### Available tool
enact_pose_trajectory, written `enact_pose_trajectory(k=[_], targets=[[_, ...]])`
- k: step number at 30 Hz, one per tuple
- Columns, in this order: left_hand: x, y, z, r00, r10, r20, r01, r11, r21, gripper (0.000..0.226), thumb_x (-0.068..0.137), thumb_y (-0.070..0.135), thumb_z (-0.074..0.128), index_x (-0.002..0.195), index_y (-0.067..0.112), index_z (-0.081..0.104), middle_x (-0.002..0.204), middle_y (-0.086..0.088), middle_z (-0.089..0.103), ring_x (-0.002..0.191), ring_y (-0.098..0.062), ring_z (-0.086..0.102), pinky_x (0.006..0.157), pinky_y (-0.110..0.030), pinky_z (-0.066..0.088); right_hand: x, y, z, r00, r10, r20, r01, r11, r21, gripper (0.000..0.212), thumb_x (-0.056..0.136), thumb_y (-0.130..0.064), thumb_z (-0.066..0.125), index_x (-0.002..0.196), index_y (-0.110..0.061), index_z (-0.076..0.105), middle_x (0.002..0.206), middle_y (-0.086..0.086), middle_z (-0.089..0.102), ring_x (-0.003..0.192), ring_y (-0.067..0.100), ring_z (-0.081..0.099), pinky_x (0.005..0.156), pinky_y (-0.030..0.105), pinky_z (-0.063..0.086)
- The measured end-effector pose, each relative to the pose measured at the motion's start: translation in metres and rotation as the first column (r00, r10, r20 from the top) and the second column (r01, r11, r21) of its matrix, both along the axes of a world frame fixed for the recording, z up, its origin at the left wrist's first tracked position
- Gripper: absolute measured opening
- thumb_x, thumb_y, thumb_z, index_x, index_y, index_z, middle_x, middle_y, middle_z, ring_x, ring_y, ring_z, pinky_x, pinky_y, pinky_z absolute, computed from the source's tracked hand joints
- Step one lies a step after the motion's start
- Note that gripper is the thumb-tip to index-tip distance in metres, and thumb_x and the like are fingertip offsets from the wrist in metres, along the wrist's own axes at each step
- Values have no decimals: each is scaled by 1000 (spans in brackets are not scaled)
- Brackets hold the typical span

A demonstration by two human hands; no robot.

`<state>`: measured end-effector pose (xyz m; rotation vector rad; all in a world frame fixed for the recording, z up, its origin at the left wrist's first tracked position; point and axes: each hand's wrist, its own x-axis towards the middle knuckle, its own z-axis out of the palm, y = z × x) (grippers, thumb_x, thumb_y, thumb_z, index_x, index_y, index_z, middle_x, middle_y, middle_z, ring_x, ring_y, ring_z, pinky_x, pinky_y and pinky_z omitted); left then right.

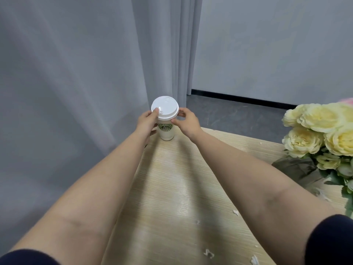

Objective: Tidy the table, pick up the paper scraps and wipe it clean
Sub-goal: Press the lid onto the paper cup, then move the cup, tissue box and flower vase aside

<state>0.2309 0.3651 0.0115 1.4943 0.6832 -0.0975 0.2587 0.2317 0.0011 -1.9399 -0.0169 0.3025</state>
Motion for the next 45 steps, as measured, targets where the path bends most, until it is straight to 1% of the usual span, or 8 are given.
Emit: enact_pose_trajectory(k=[10, 16, 20, 26, 31, 34, 40, 45], targets=[[-1, 0, -11, 1000, 1, 13, 0, 999, -35, 42, 94, 39, 52, 130, 17, 47, 130, -2, 55, 98, -19, 55, 86, -35, 43, -4, -4, -9, 999, -12, -46, 12, 1000, -3, 52, 82, -15, 70, 129, -13, 49, 130, 6, 56, 121, 19, 50, 96, 28, 39], [-3, 2, -13, 1000, -11, -24, 12, 999, 46, 51, 92, 47, 51, 134, 19, 41, 120, 3, 47, 110, -22, 52, 86, -37, 43, -8, -3, -12, 998, -12, -60, 10, 999, -36, 59, 82, -18, 71, 134, -12, 45, 133, 5, 53, 124, 19, 49, 98, 29, 38], [-10, 9, -11, 998, -27, -58, 34, 993, 117, 56, 91, 50, 50, 136, 19, 40, 121, 3, 47, 115, -22, 50, 95, -40, 43, -16, -14, -7, 996, -7, -87, -2, 995, -97, 60, 84, -19, 69, 137, -13, 40, 138, 5, 49, 125, 20, 46, 95, 25, 35], [-35, 3, -5, 993, -68, -99, 89, 970, 227, 58, 89, 53, 51, 133, 16, 43, 134, -1, 49, 112, -23, 52, 79, -32, 42, -44, -38, -3, 994, -22, -107, 8, 991, -133, 58, 86, -23, 67, 137, -14, 41, 136, 4, 49, 121, 20, 49, 91, 25, 38], [-66, -22, -6, 980, -144, -138, 180, 938, 295, 47, 90, 44, 55, 125, 13, 47, 129, -4, 52, 118, -26, 51, 99, -36, 39, -75, -65, 6, 994, -33, -105, 18, 990, -143, 56, 86, -24, 67, 135, -14, 43, 134, 4, 51, 118, 20, 50, 88, 24, 38], [-87, -45, -2, 951, -263, -160, 306, 869, 388, 52, 90, 44, 55, 131, 13, 47, 131, -6, 53, 119, -25, 51, 100, -34, 39, -97, -88, 10, 996, -38, -85, 24, 986, -165, 55, 86, -24, 66, 135, -14, 44, 132, 4, 52, 116, 19, 51, 87, 23, 38], [-121, -100, 6, 832, -523, -186, 523, 629, 576, 60, 90, 49, 51, 137, 12, 44, 136, -8, 52, 124, -24, 48, 103, -34, 38, -146, -150, 10, 996, -51, -77, 29, 965, -261, 54, 86, -28, 66, 134, -15, 45, 133, 4, 53, 103, 20, 58, 90, 28, 44], [-144, -171, 9, 697, -678, -233, 633, 428, 645, 59, 91, 51, 49, 139, 16, 43, 138, -8, 50, 127, -25, 46, 103, -35, 37, -188, -227, 14, 992, -105, -67, 71, 921, -383, 56, 88, -32, 62, 138, -15, 43, 136, 5, 51, 120, 23, 52, 100, 33, 42]])
